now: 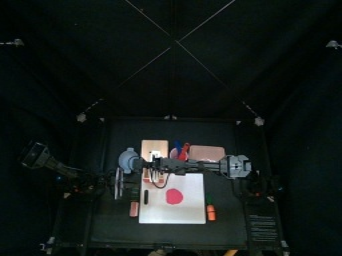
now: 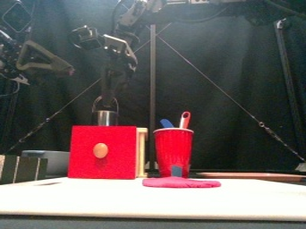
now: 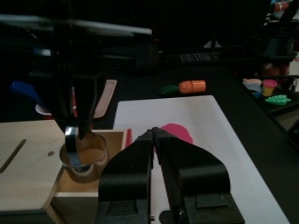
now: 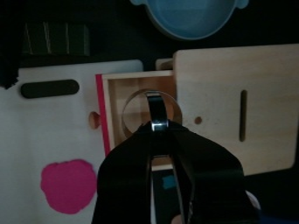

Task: Get the cutter from the drawer then cut the dough then place the extra dough in the bowl
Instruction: Place the cutter on the board

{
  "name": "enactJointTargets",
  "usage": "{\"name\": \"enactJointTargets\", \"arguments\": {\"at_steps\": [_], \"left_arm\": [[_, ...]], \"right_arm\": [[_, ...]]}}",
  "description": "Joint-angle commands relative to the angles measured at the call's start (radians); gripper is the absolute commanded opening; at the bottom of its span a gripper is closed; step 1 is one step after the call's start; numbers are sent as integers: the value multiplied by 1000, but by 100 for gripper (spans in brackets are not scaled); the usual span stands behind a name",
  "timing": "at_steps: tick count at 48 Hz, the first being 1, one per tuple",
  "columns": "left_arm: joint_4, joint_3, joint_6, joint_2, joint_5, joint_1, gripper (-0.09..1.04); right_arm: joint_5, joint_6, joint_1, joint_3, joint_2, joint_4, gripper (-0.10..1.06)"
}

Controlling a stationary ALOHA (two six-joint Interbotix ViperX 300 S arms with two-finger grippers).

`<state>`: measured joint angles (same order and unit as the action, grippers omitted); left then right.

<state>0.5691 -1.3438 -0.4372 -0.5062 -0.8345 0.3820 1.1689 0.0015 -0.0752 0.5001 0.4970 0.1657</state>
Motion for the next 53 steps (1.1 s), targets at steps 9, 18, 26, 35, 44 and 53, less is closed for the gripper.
{"name": "enactJointTargets", "arguments": {"at_steps": [9,18,26,35,44,53], "left_arm": [[28,9,-2,-2,26,-2,49],[52,9,-2,-2,40,-5,49],[54,11,-3,-2,40,-6,49],[54,9,-3,0,41,-20,49],[54,12,-3,2,41,-35,49],[51,26,-8,2,40,-75,49]], "right_arm": [[140,18,23,25,-110,9,48],[169,52,60,-75,-189,15,48],[143,132,84,-276,-299,15,47],[58,207,123,-502,-420,8,46],[-75,296,170,-735,-525,5,46],[-302,364,187,-948,-634,6,46]]}}
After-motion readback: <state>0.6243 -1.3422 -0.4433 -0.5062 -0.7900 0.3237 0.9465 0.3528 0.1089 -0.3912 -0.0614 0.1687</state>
